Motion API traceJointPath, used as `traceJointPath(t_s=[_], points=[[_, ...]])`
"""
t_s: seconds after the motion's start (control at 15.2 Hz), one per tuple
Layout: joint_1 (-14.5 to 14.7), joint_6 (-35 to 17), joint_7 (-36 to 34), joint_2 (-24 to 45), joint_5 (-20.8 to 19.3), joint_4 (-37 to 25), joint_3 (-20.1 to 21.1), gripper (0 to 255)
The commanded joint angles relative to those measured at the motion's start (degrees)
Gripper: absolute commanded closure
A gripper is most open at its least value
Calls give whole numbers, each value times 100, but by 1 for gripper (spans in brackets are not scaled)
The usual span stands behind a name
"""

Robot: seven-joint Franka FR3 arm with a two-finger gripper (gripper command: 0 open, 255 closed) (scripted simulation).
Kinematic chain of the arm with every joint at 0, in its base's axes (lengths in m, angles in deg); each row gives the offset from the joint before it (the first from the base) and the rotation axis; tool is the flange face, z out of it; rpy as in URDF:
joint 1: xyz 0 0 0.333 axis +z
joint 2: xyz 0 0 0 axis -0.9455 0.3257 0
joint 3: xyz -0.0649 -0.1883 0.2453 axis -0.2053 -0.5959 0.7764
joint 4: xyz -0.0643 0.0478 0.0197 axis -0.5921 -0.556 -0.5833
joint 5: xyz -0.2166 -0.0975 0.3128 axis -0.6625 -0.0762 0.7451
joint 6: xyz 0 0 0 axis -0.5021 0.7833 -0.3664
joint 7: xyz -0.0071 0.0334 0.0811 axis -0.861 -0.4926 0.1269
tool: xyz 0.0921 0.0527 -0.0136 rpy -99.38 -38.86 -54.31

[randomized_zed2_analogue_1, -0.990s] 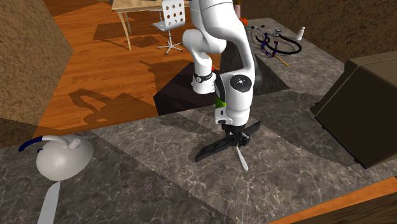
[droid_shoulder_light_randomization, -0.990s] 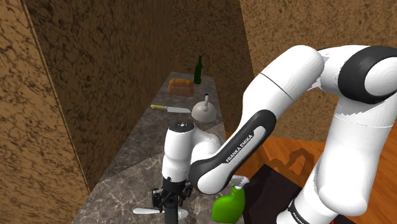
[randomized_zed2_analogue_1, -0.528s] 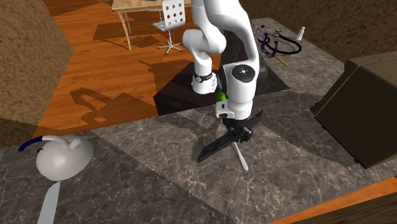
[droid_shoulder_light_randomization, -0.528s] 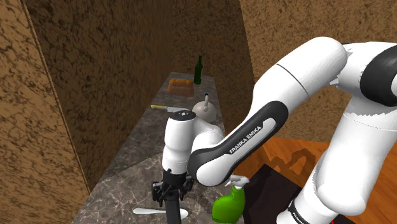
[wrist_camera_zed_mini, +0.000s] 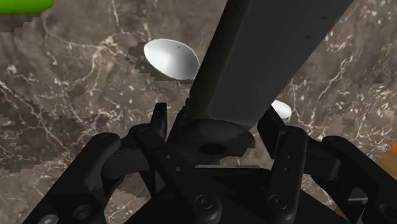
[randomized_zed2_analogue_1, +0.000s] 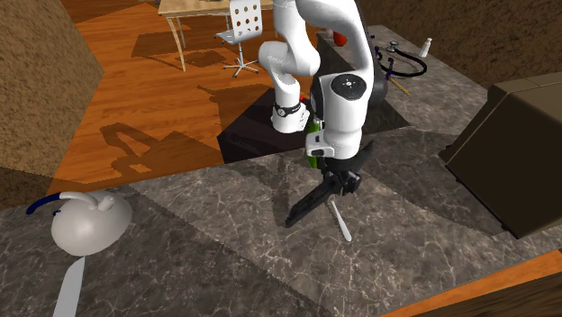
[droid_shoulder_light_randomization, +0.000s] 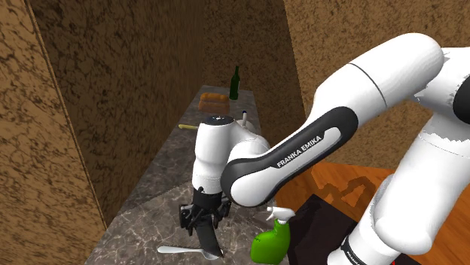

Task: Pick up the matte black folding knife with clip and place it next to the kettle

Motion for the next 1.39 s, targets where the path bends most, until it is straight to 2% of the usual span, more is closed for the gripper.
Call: traceJointPath(t_s=[0.0,0.59,1.32], points=[[-3,178,60,-146,110,-56,5,255],[-4,927,256,-670,432,-357,-64,255],[-2,1827,356,-1126,619,-854,-199,255]])
